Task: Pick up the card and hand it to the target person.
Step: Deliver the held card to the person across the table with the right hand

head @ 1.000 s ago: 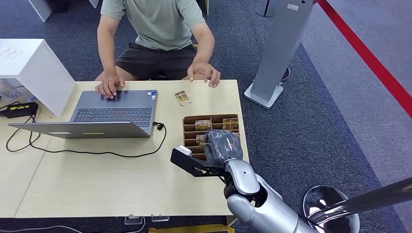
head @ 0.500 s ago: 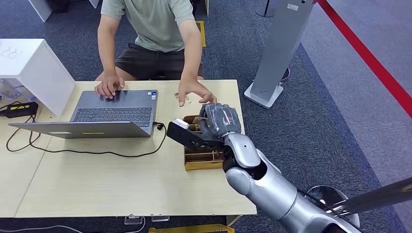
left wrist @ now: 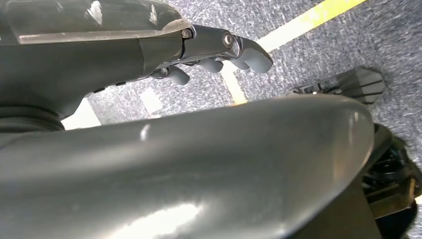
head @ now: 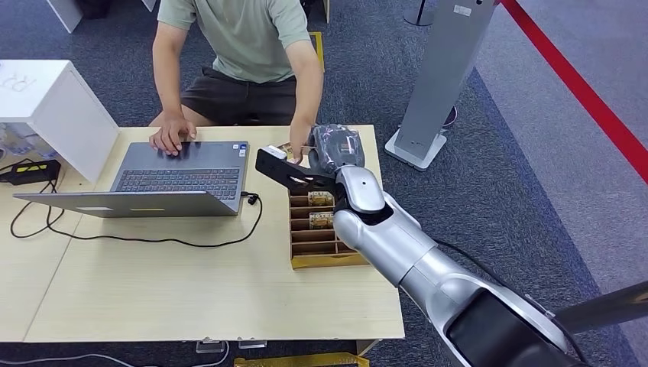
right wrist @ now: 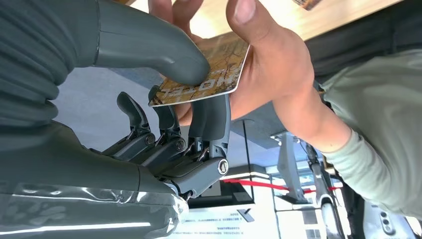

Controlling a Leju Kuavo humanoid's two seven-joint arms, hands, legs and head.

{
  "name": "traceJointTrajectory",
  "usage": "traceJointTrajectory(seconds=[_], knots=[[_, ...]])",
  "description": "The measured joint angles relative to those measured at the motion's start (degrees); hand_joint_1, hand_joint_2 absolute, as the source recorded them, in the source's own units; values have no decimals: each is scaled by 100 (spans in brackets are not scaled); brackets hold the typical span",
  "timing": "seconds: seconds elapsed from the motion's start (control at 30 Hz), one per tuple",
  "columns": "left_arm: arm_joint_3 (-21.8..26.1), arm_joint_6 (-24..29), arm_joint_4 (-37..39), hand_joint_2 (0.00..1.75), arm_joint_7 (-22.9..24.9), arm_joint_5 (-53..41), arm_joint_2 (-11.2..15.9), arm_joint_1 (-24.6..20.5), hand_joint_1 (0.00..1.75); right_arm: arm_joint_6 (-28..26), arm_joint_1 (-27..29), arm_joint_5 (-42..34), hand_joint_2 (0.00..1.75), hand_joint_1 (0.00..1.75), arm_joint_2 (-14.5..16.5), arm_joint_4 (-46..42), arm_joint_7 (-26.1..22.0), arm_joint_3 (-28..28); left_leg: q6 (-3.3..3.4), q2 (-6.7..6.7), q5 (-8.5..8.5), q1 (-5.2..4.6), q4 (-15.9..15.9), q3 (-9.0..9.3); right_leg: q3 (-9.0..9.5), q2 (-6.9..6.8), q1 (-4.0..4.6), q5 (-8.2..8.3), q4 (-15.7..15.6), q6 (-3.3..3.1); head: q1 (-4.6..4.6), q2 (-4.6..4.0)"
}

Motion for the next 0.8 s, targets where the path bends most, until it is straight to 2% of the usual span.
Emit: traceJointTrajectory(seconds=[0.1, 0.57, 0.8], knots=[[-19, -14, 0, 0, 10, -4, 0, 3, 0, -14, -38, 2, 175, 0, 63, 288, -14, 2, 0, 1, 0, 0, 0, 1, 0, 0, 0, 0, 0, 0, 2, 0], [-143, -70, 1, 0, -115, -64, 0, -43, 0, -103, -79, 44, 175, 0, 115, 843, -79, -16, 0, 4, 0, 0, 1, 4, -1, 4, 0, 0, 0, 0, -5, 0], [-141, -18, 18, 0, -199, 102, 12, 0, 0, -199, 74, -146, 175, 0, -156, 71, -11, -180, 0, 5, 0, 0, 3, 9, -1, 5, 0, 0, -2, 0, -2, 0]])
